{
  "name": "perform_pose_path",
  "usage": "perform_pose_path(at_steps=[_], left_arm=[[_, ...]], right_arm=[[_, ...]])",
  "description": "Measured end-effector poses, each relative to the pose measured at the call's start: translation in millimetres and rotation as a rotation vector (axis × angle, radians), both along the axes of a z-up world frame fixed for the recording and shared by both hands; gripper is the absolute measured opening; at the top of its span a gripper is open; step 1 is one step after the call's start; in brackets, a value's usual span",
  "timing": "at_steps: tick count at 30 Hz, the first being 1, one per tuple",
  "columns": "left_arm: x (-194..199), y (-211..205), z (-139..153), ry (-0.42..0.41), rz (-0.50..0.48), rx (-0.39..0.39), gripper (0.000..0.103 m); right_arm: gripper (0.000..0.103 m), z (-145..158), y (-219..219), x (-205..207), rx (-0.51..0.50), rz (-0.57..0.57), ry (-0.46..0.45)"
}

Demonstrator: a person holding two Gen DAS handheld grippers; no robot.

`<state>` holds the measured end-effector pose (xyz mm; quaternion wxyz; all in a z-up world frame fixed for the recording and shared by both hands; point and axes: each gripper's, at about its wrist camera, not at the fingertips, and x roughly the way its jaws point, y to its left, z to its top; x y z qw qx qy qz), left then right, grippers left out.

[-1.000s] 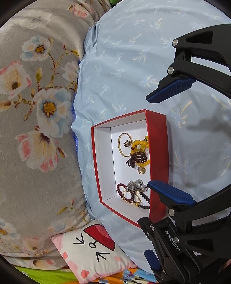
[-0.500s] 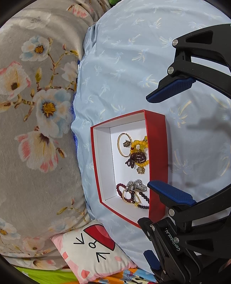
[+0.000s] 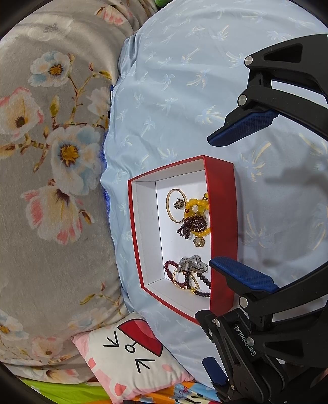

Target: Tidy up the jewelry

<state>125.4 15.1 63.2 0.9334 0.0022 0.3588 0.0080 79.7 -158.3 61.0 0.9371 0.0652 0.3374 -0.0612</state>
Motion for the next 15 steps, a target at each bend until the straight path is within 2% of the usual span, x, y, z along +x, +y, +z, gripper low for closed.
perform_pose_path(at_steps=[9, 15], left_arm=[[-0.6, -1.0, 0.1, -0.005, 0.005, 0.021, 0.092], [0.5, 0.6, -0.6, 0.001, 0.000, 0.005, 0.092]], right_arm=[[0.085, -1.3, 2.0, -0.4, 0.002, -0.001, 0.002], [0.085, -1.3, 1.8, -0.2, 0.001, 0.001, 0.001]])
